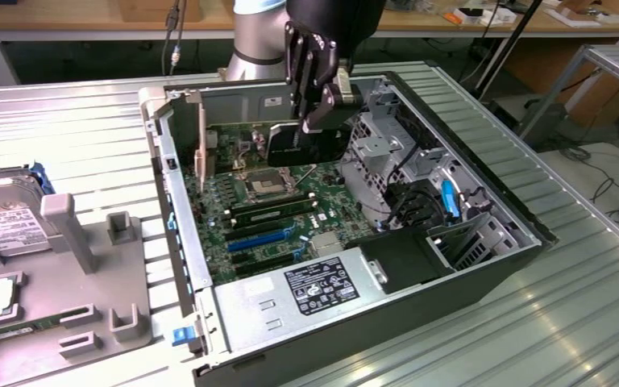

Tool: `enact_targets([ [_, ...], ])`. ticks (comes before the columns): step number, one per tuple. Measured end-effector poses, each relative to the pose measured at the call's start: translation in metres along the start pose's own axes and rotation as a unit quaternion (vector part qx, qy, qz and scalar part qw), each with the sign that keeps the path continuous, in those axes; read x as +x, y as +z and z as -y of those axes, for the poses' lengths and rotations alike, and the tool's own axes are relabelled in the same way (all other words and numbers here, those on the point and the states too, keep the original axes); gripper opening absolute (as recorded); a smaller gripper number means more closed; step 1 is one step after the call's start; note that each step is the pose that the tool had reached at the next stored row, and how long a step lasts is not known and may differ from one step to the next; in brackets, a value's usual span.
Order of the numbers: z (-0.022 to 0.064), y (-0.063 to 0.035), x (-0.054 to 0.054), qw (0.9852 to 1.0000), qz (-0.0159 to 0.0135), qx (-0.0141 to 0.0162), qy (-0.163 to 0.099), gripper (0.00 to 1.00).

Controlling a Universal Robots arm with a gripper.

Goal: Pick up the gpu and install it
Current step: 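Insert the gpu into the slot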

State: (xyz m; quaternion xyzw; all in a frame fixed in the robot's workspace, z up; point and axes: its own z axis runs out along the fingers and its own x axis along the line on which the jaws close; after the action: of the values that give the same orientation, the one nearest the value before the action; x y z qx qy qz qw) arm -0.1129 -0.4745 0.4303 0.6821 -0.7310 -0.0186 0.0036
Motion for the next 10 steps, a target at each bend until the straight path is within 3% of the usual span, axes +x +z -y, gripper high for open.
enact_targets([
  [10,0.0001,0.0005,0.0000,1.0000,-0.0001,0.0000,0.000,0.27],
])
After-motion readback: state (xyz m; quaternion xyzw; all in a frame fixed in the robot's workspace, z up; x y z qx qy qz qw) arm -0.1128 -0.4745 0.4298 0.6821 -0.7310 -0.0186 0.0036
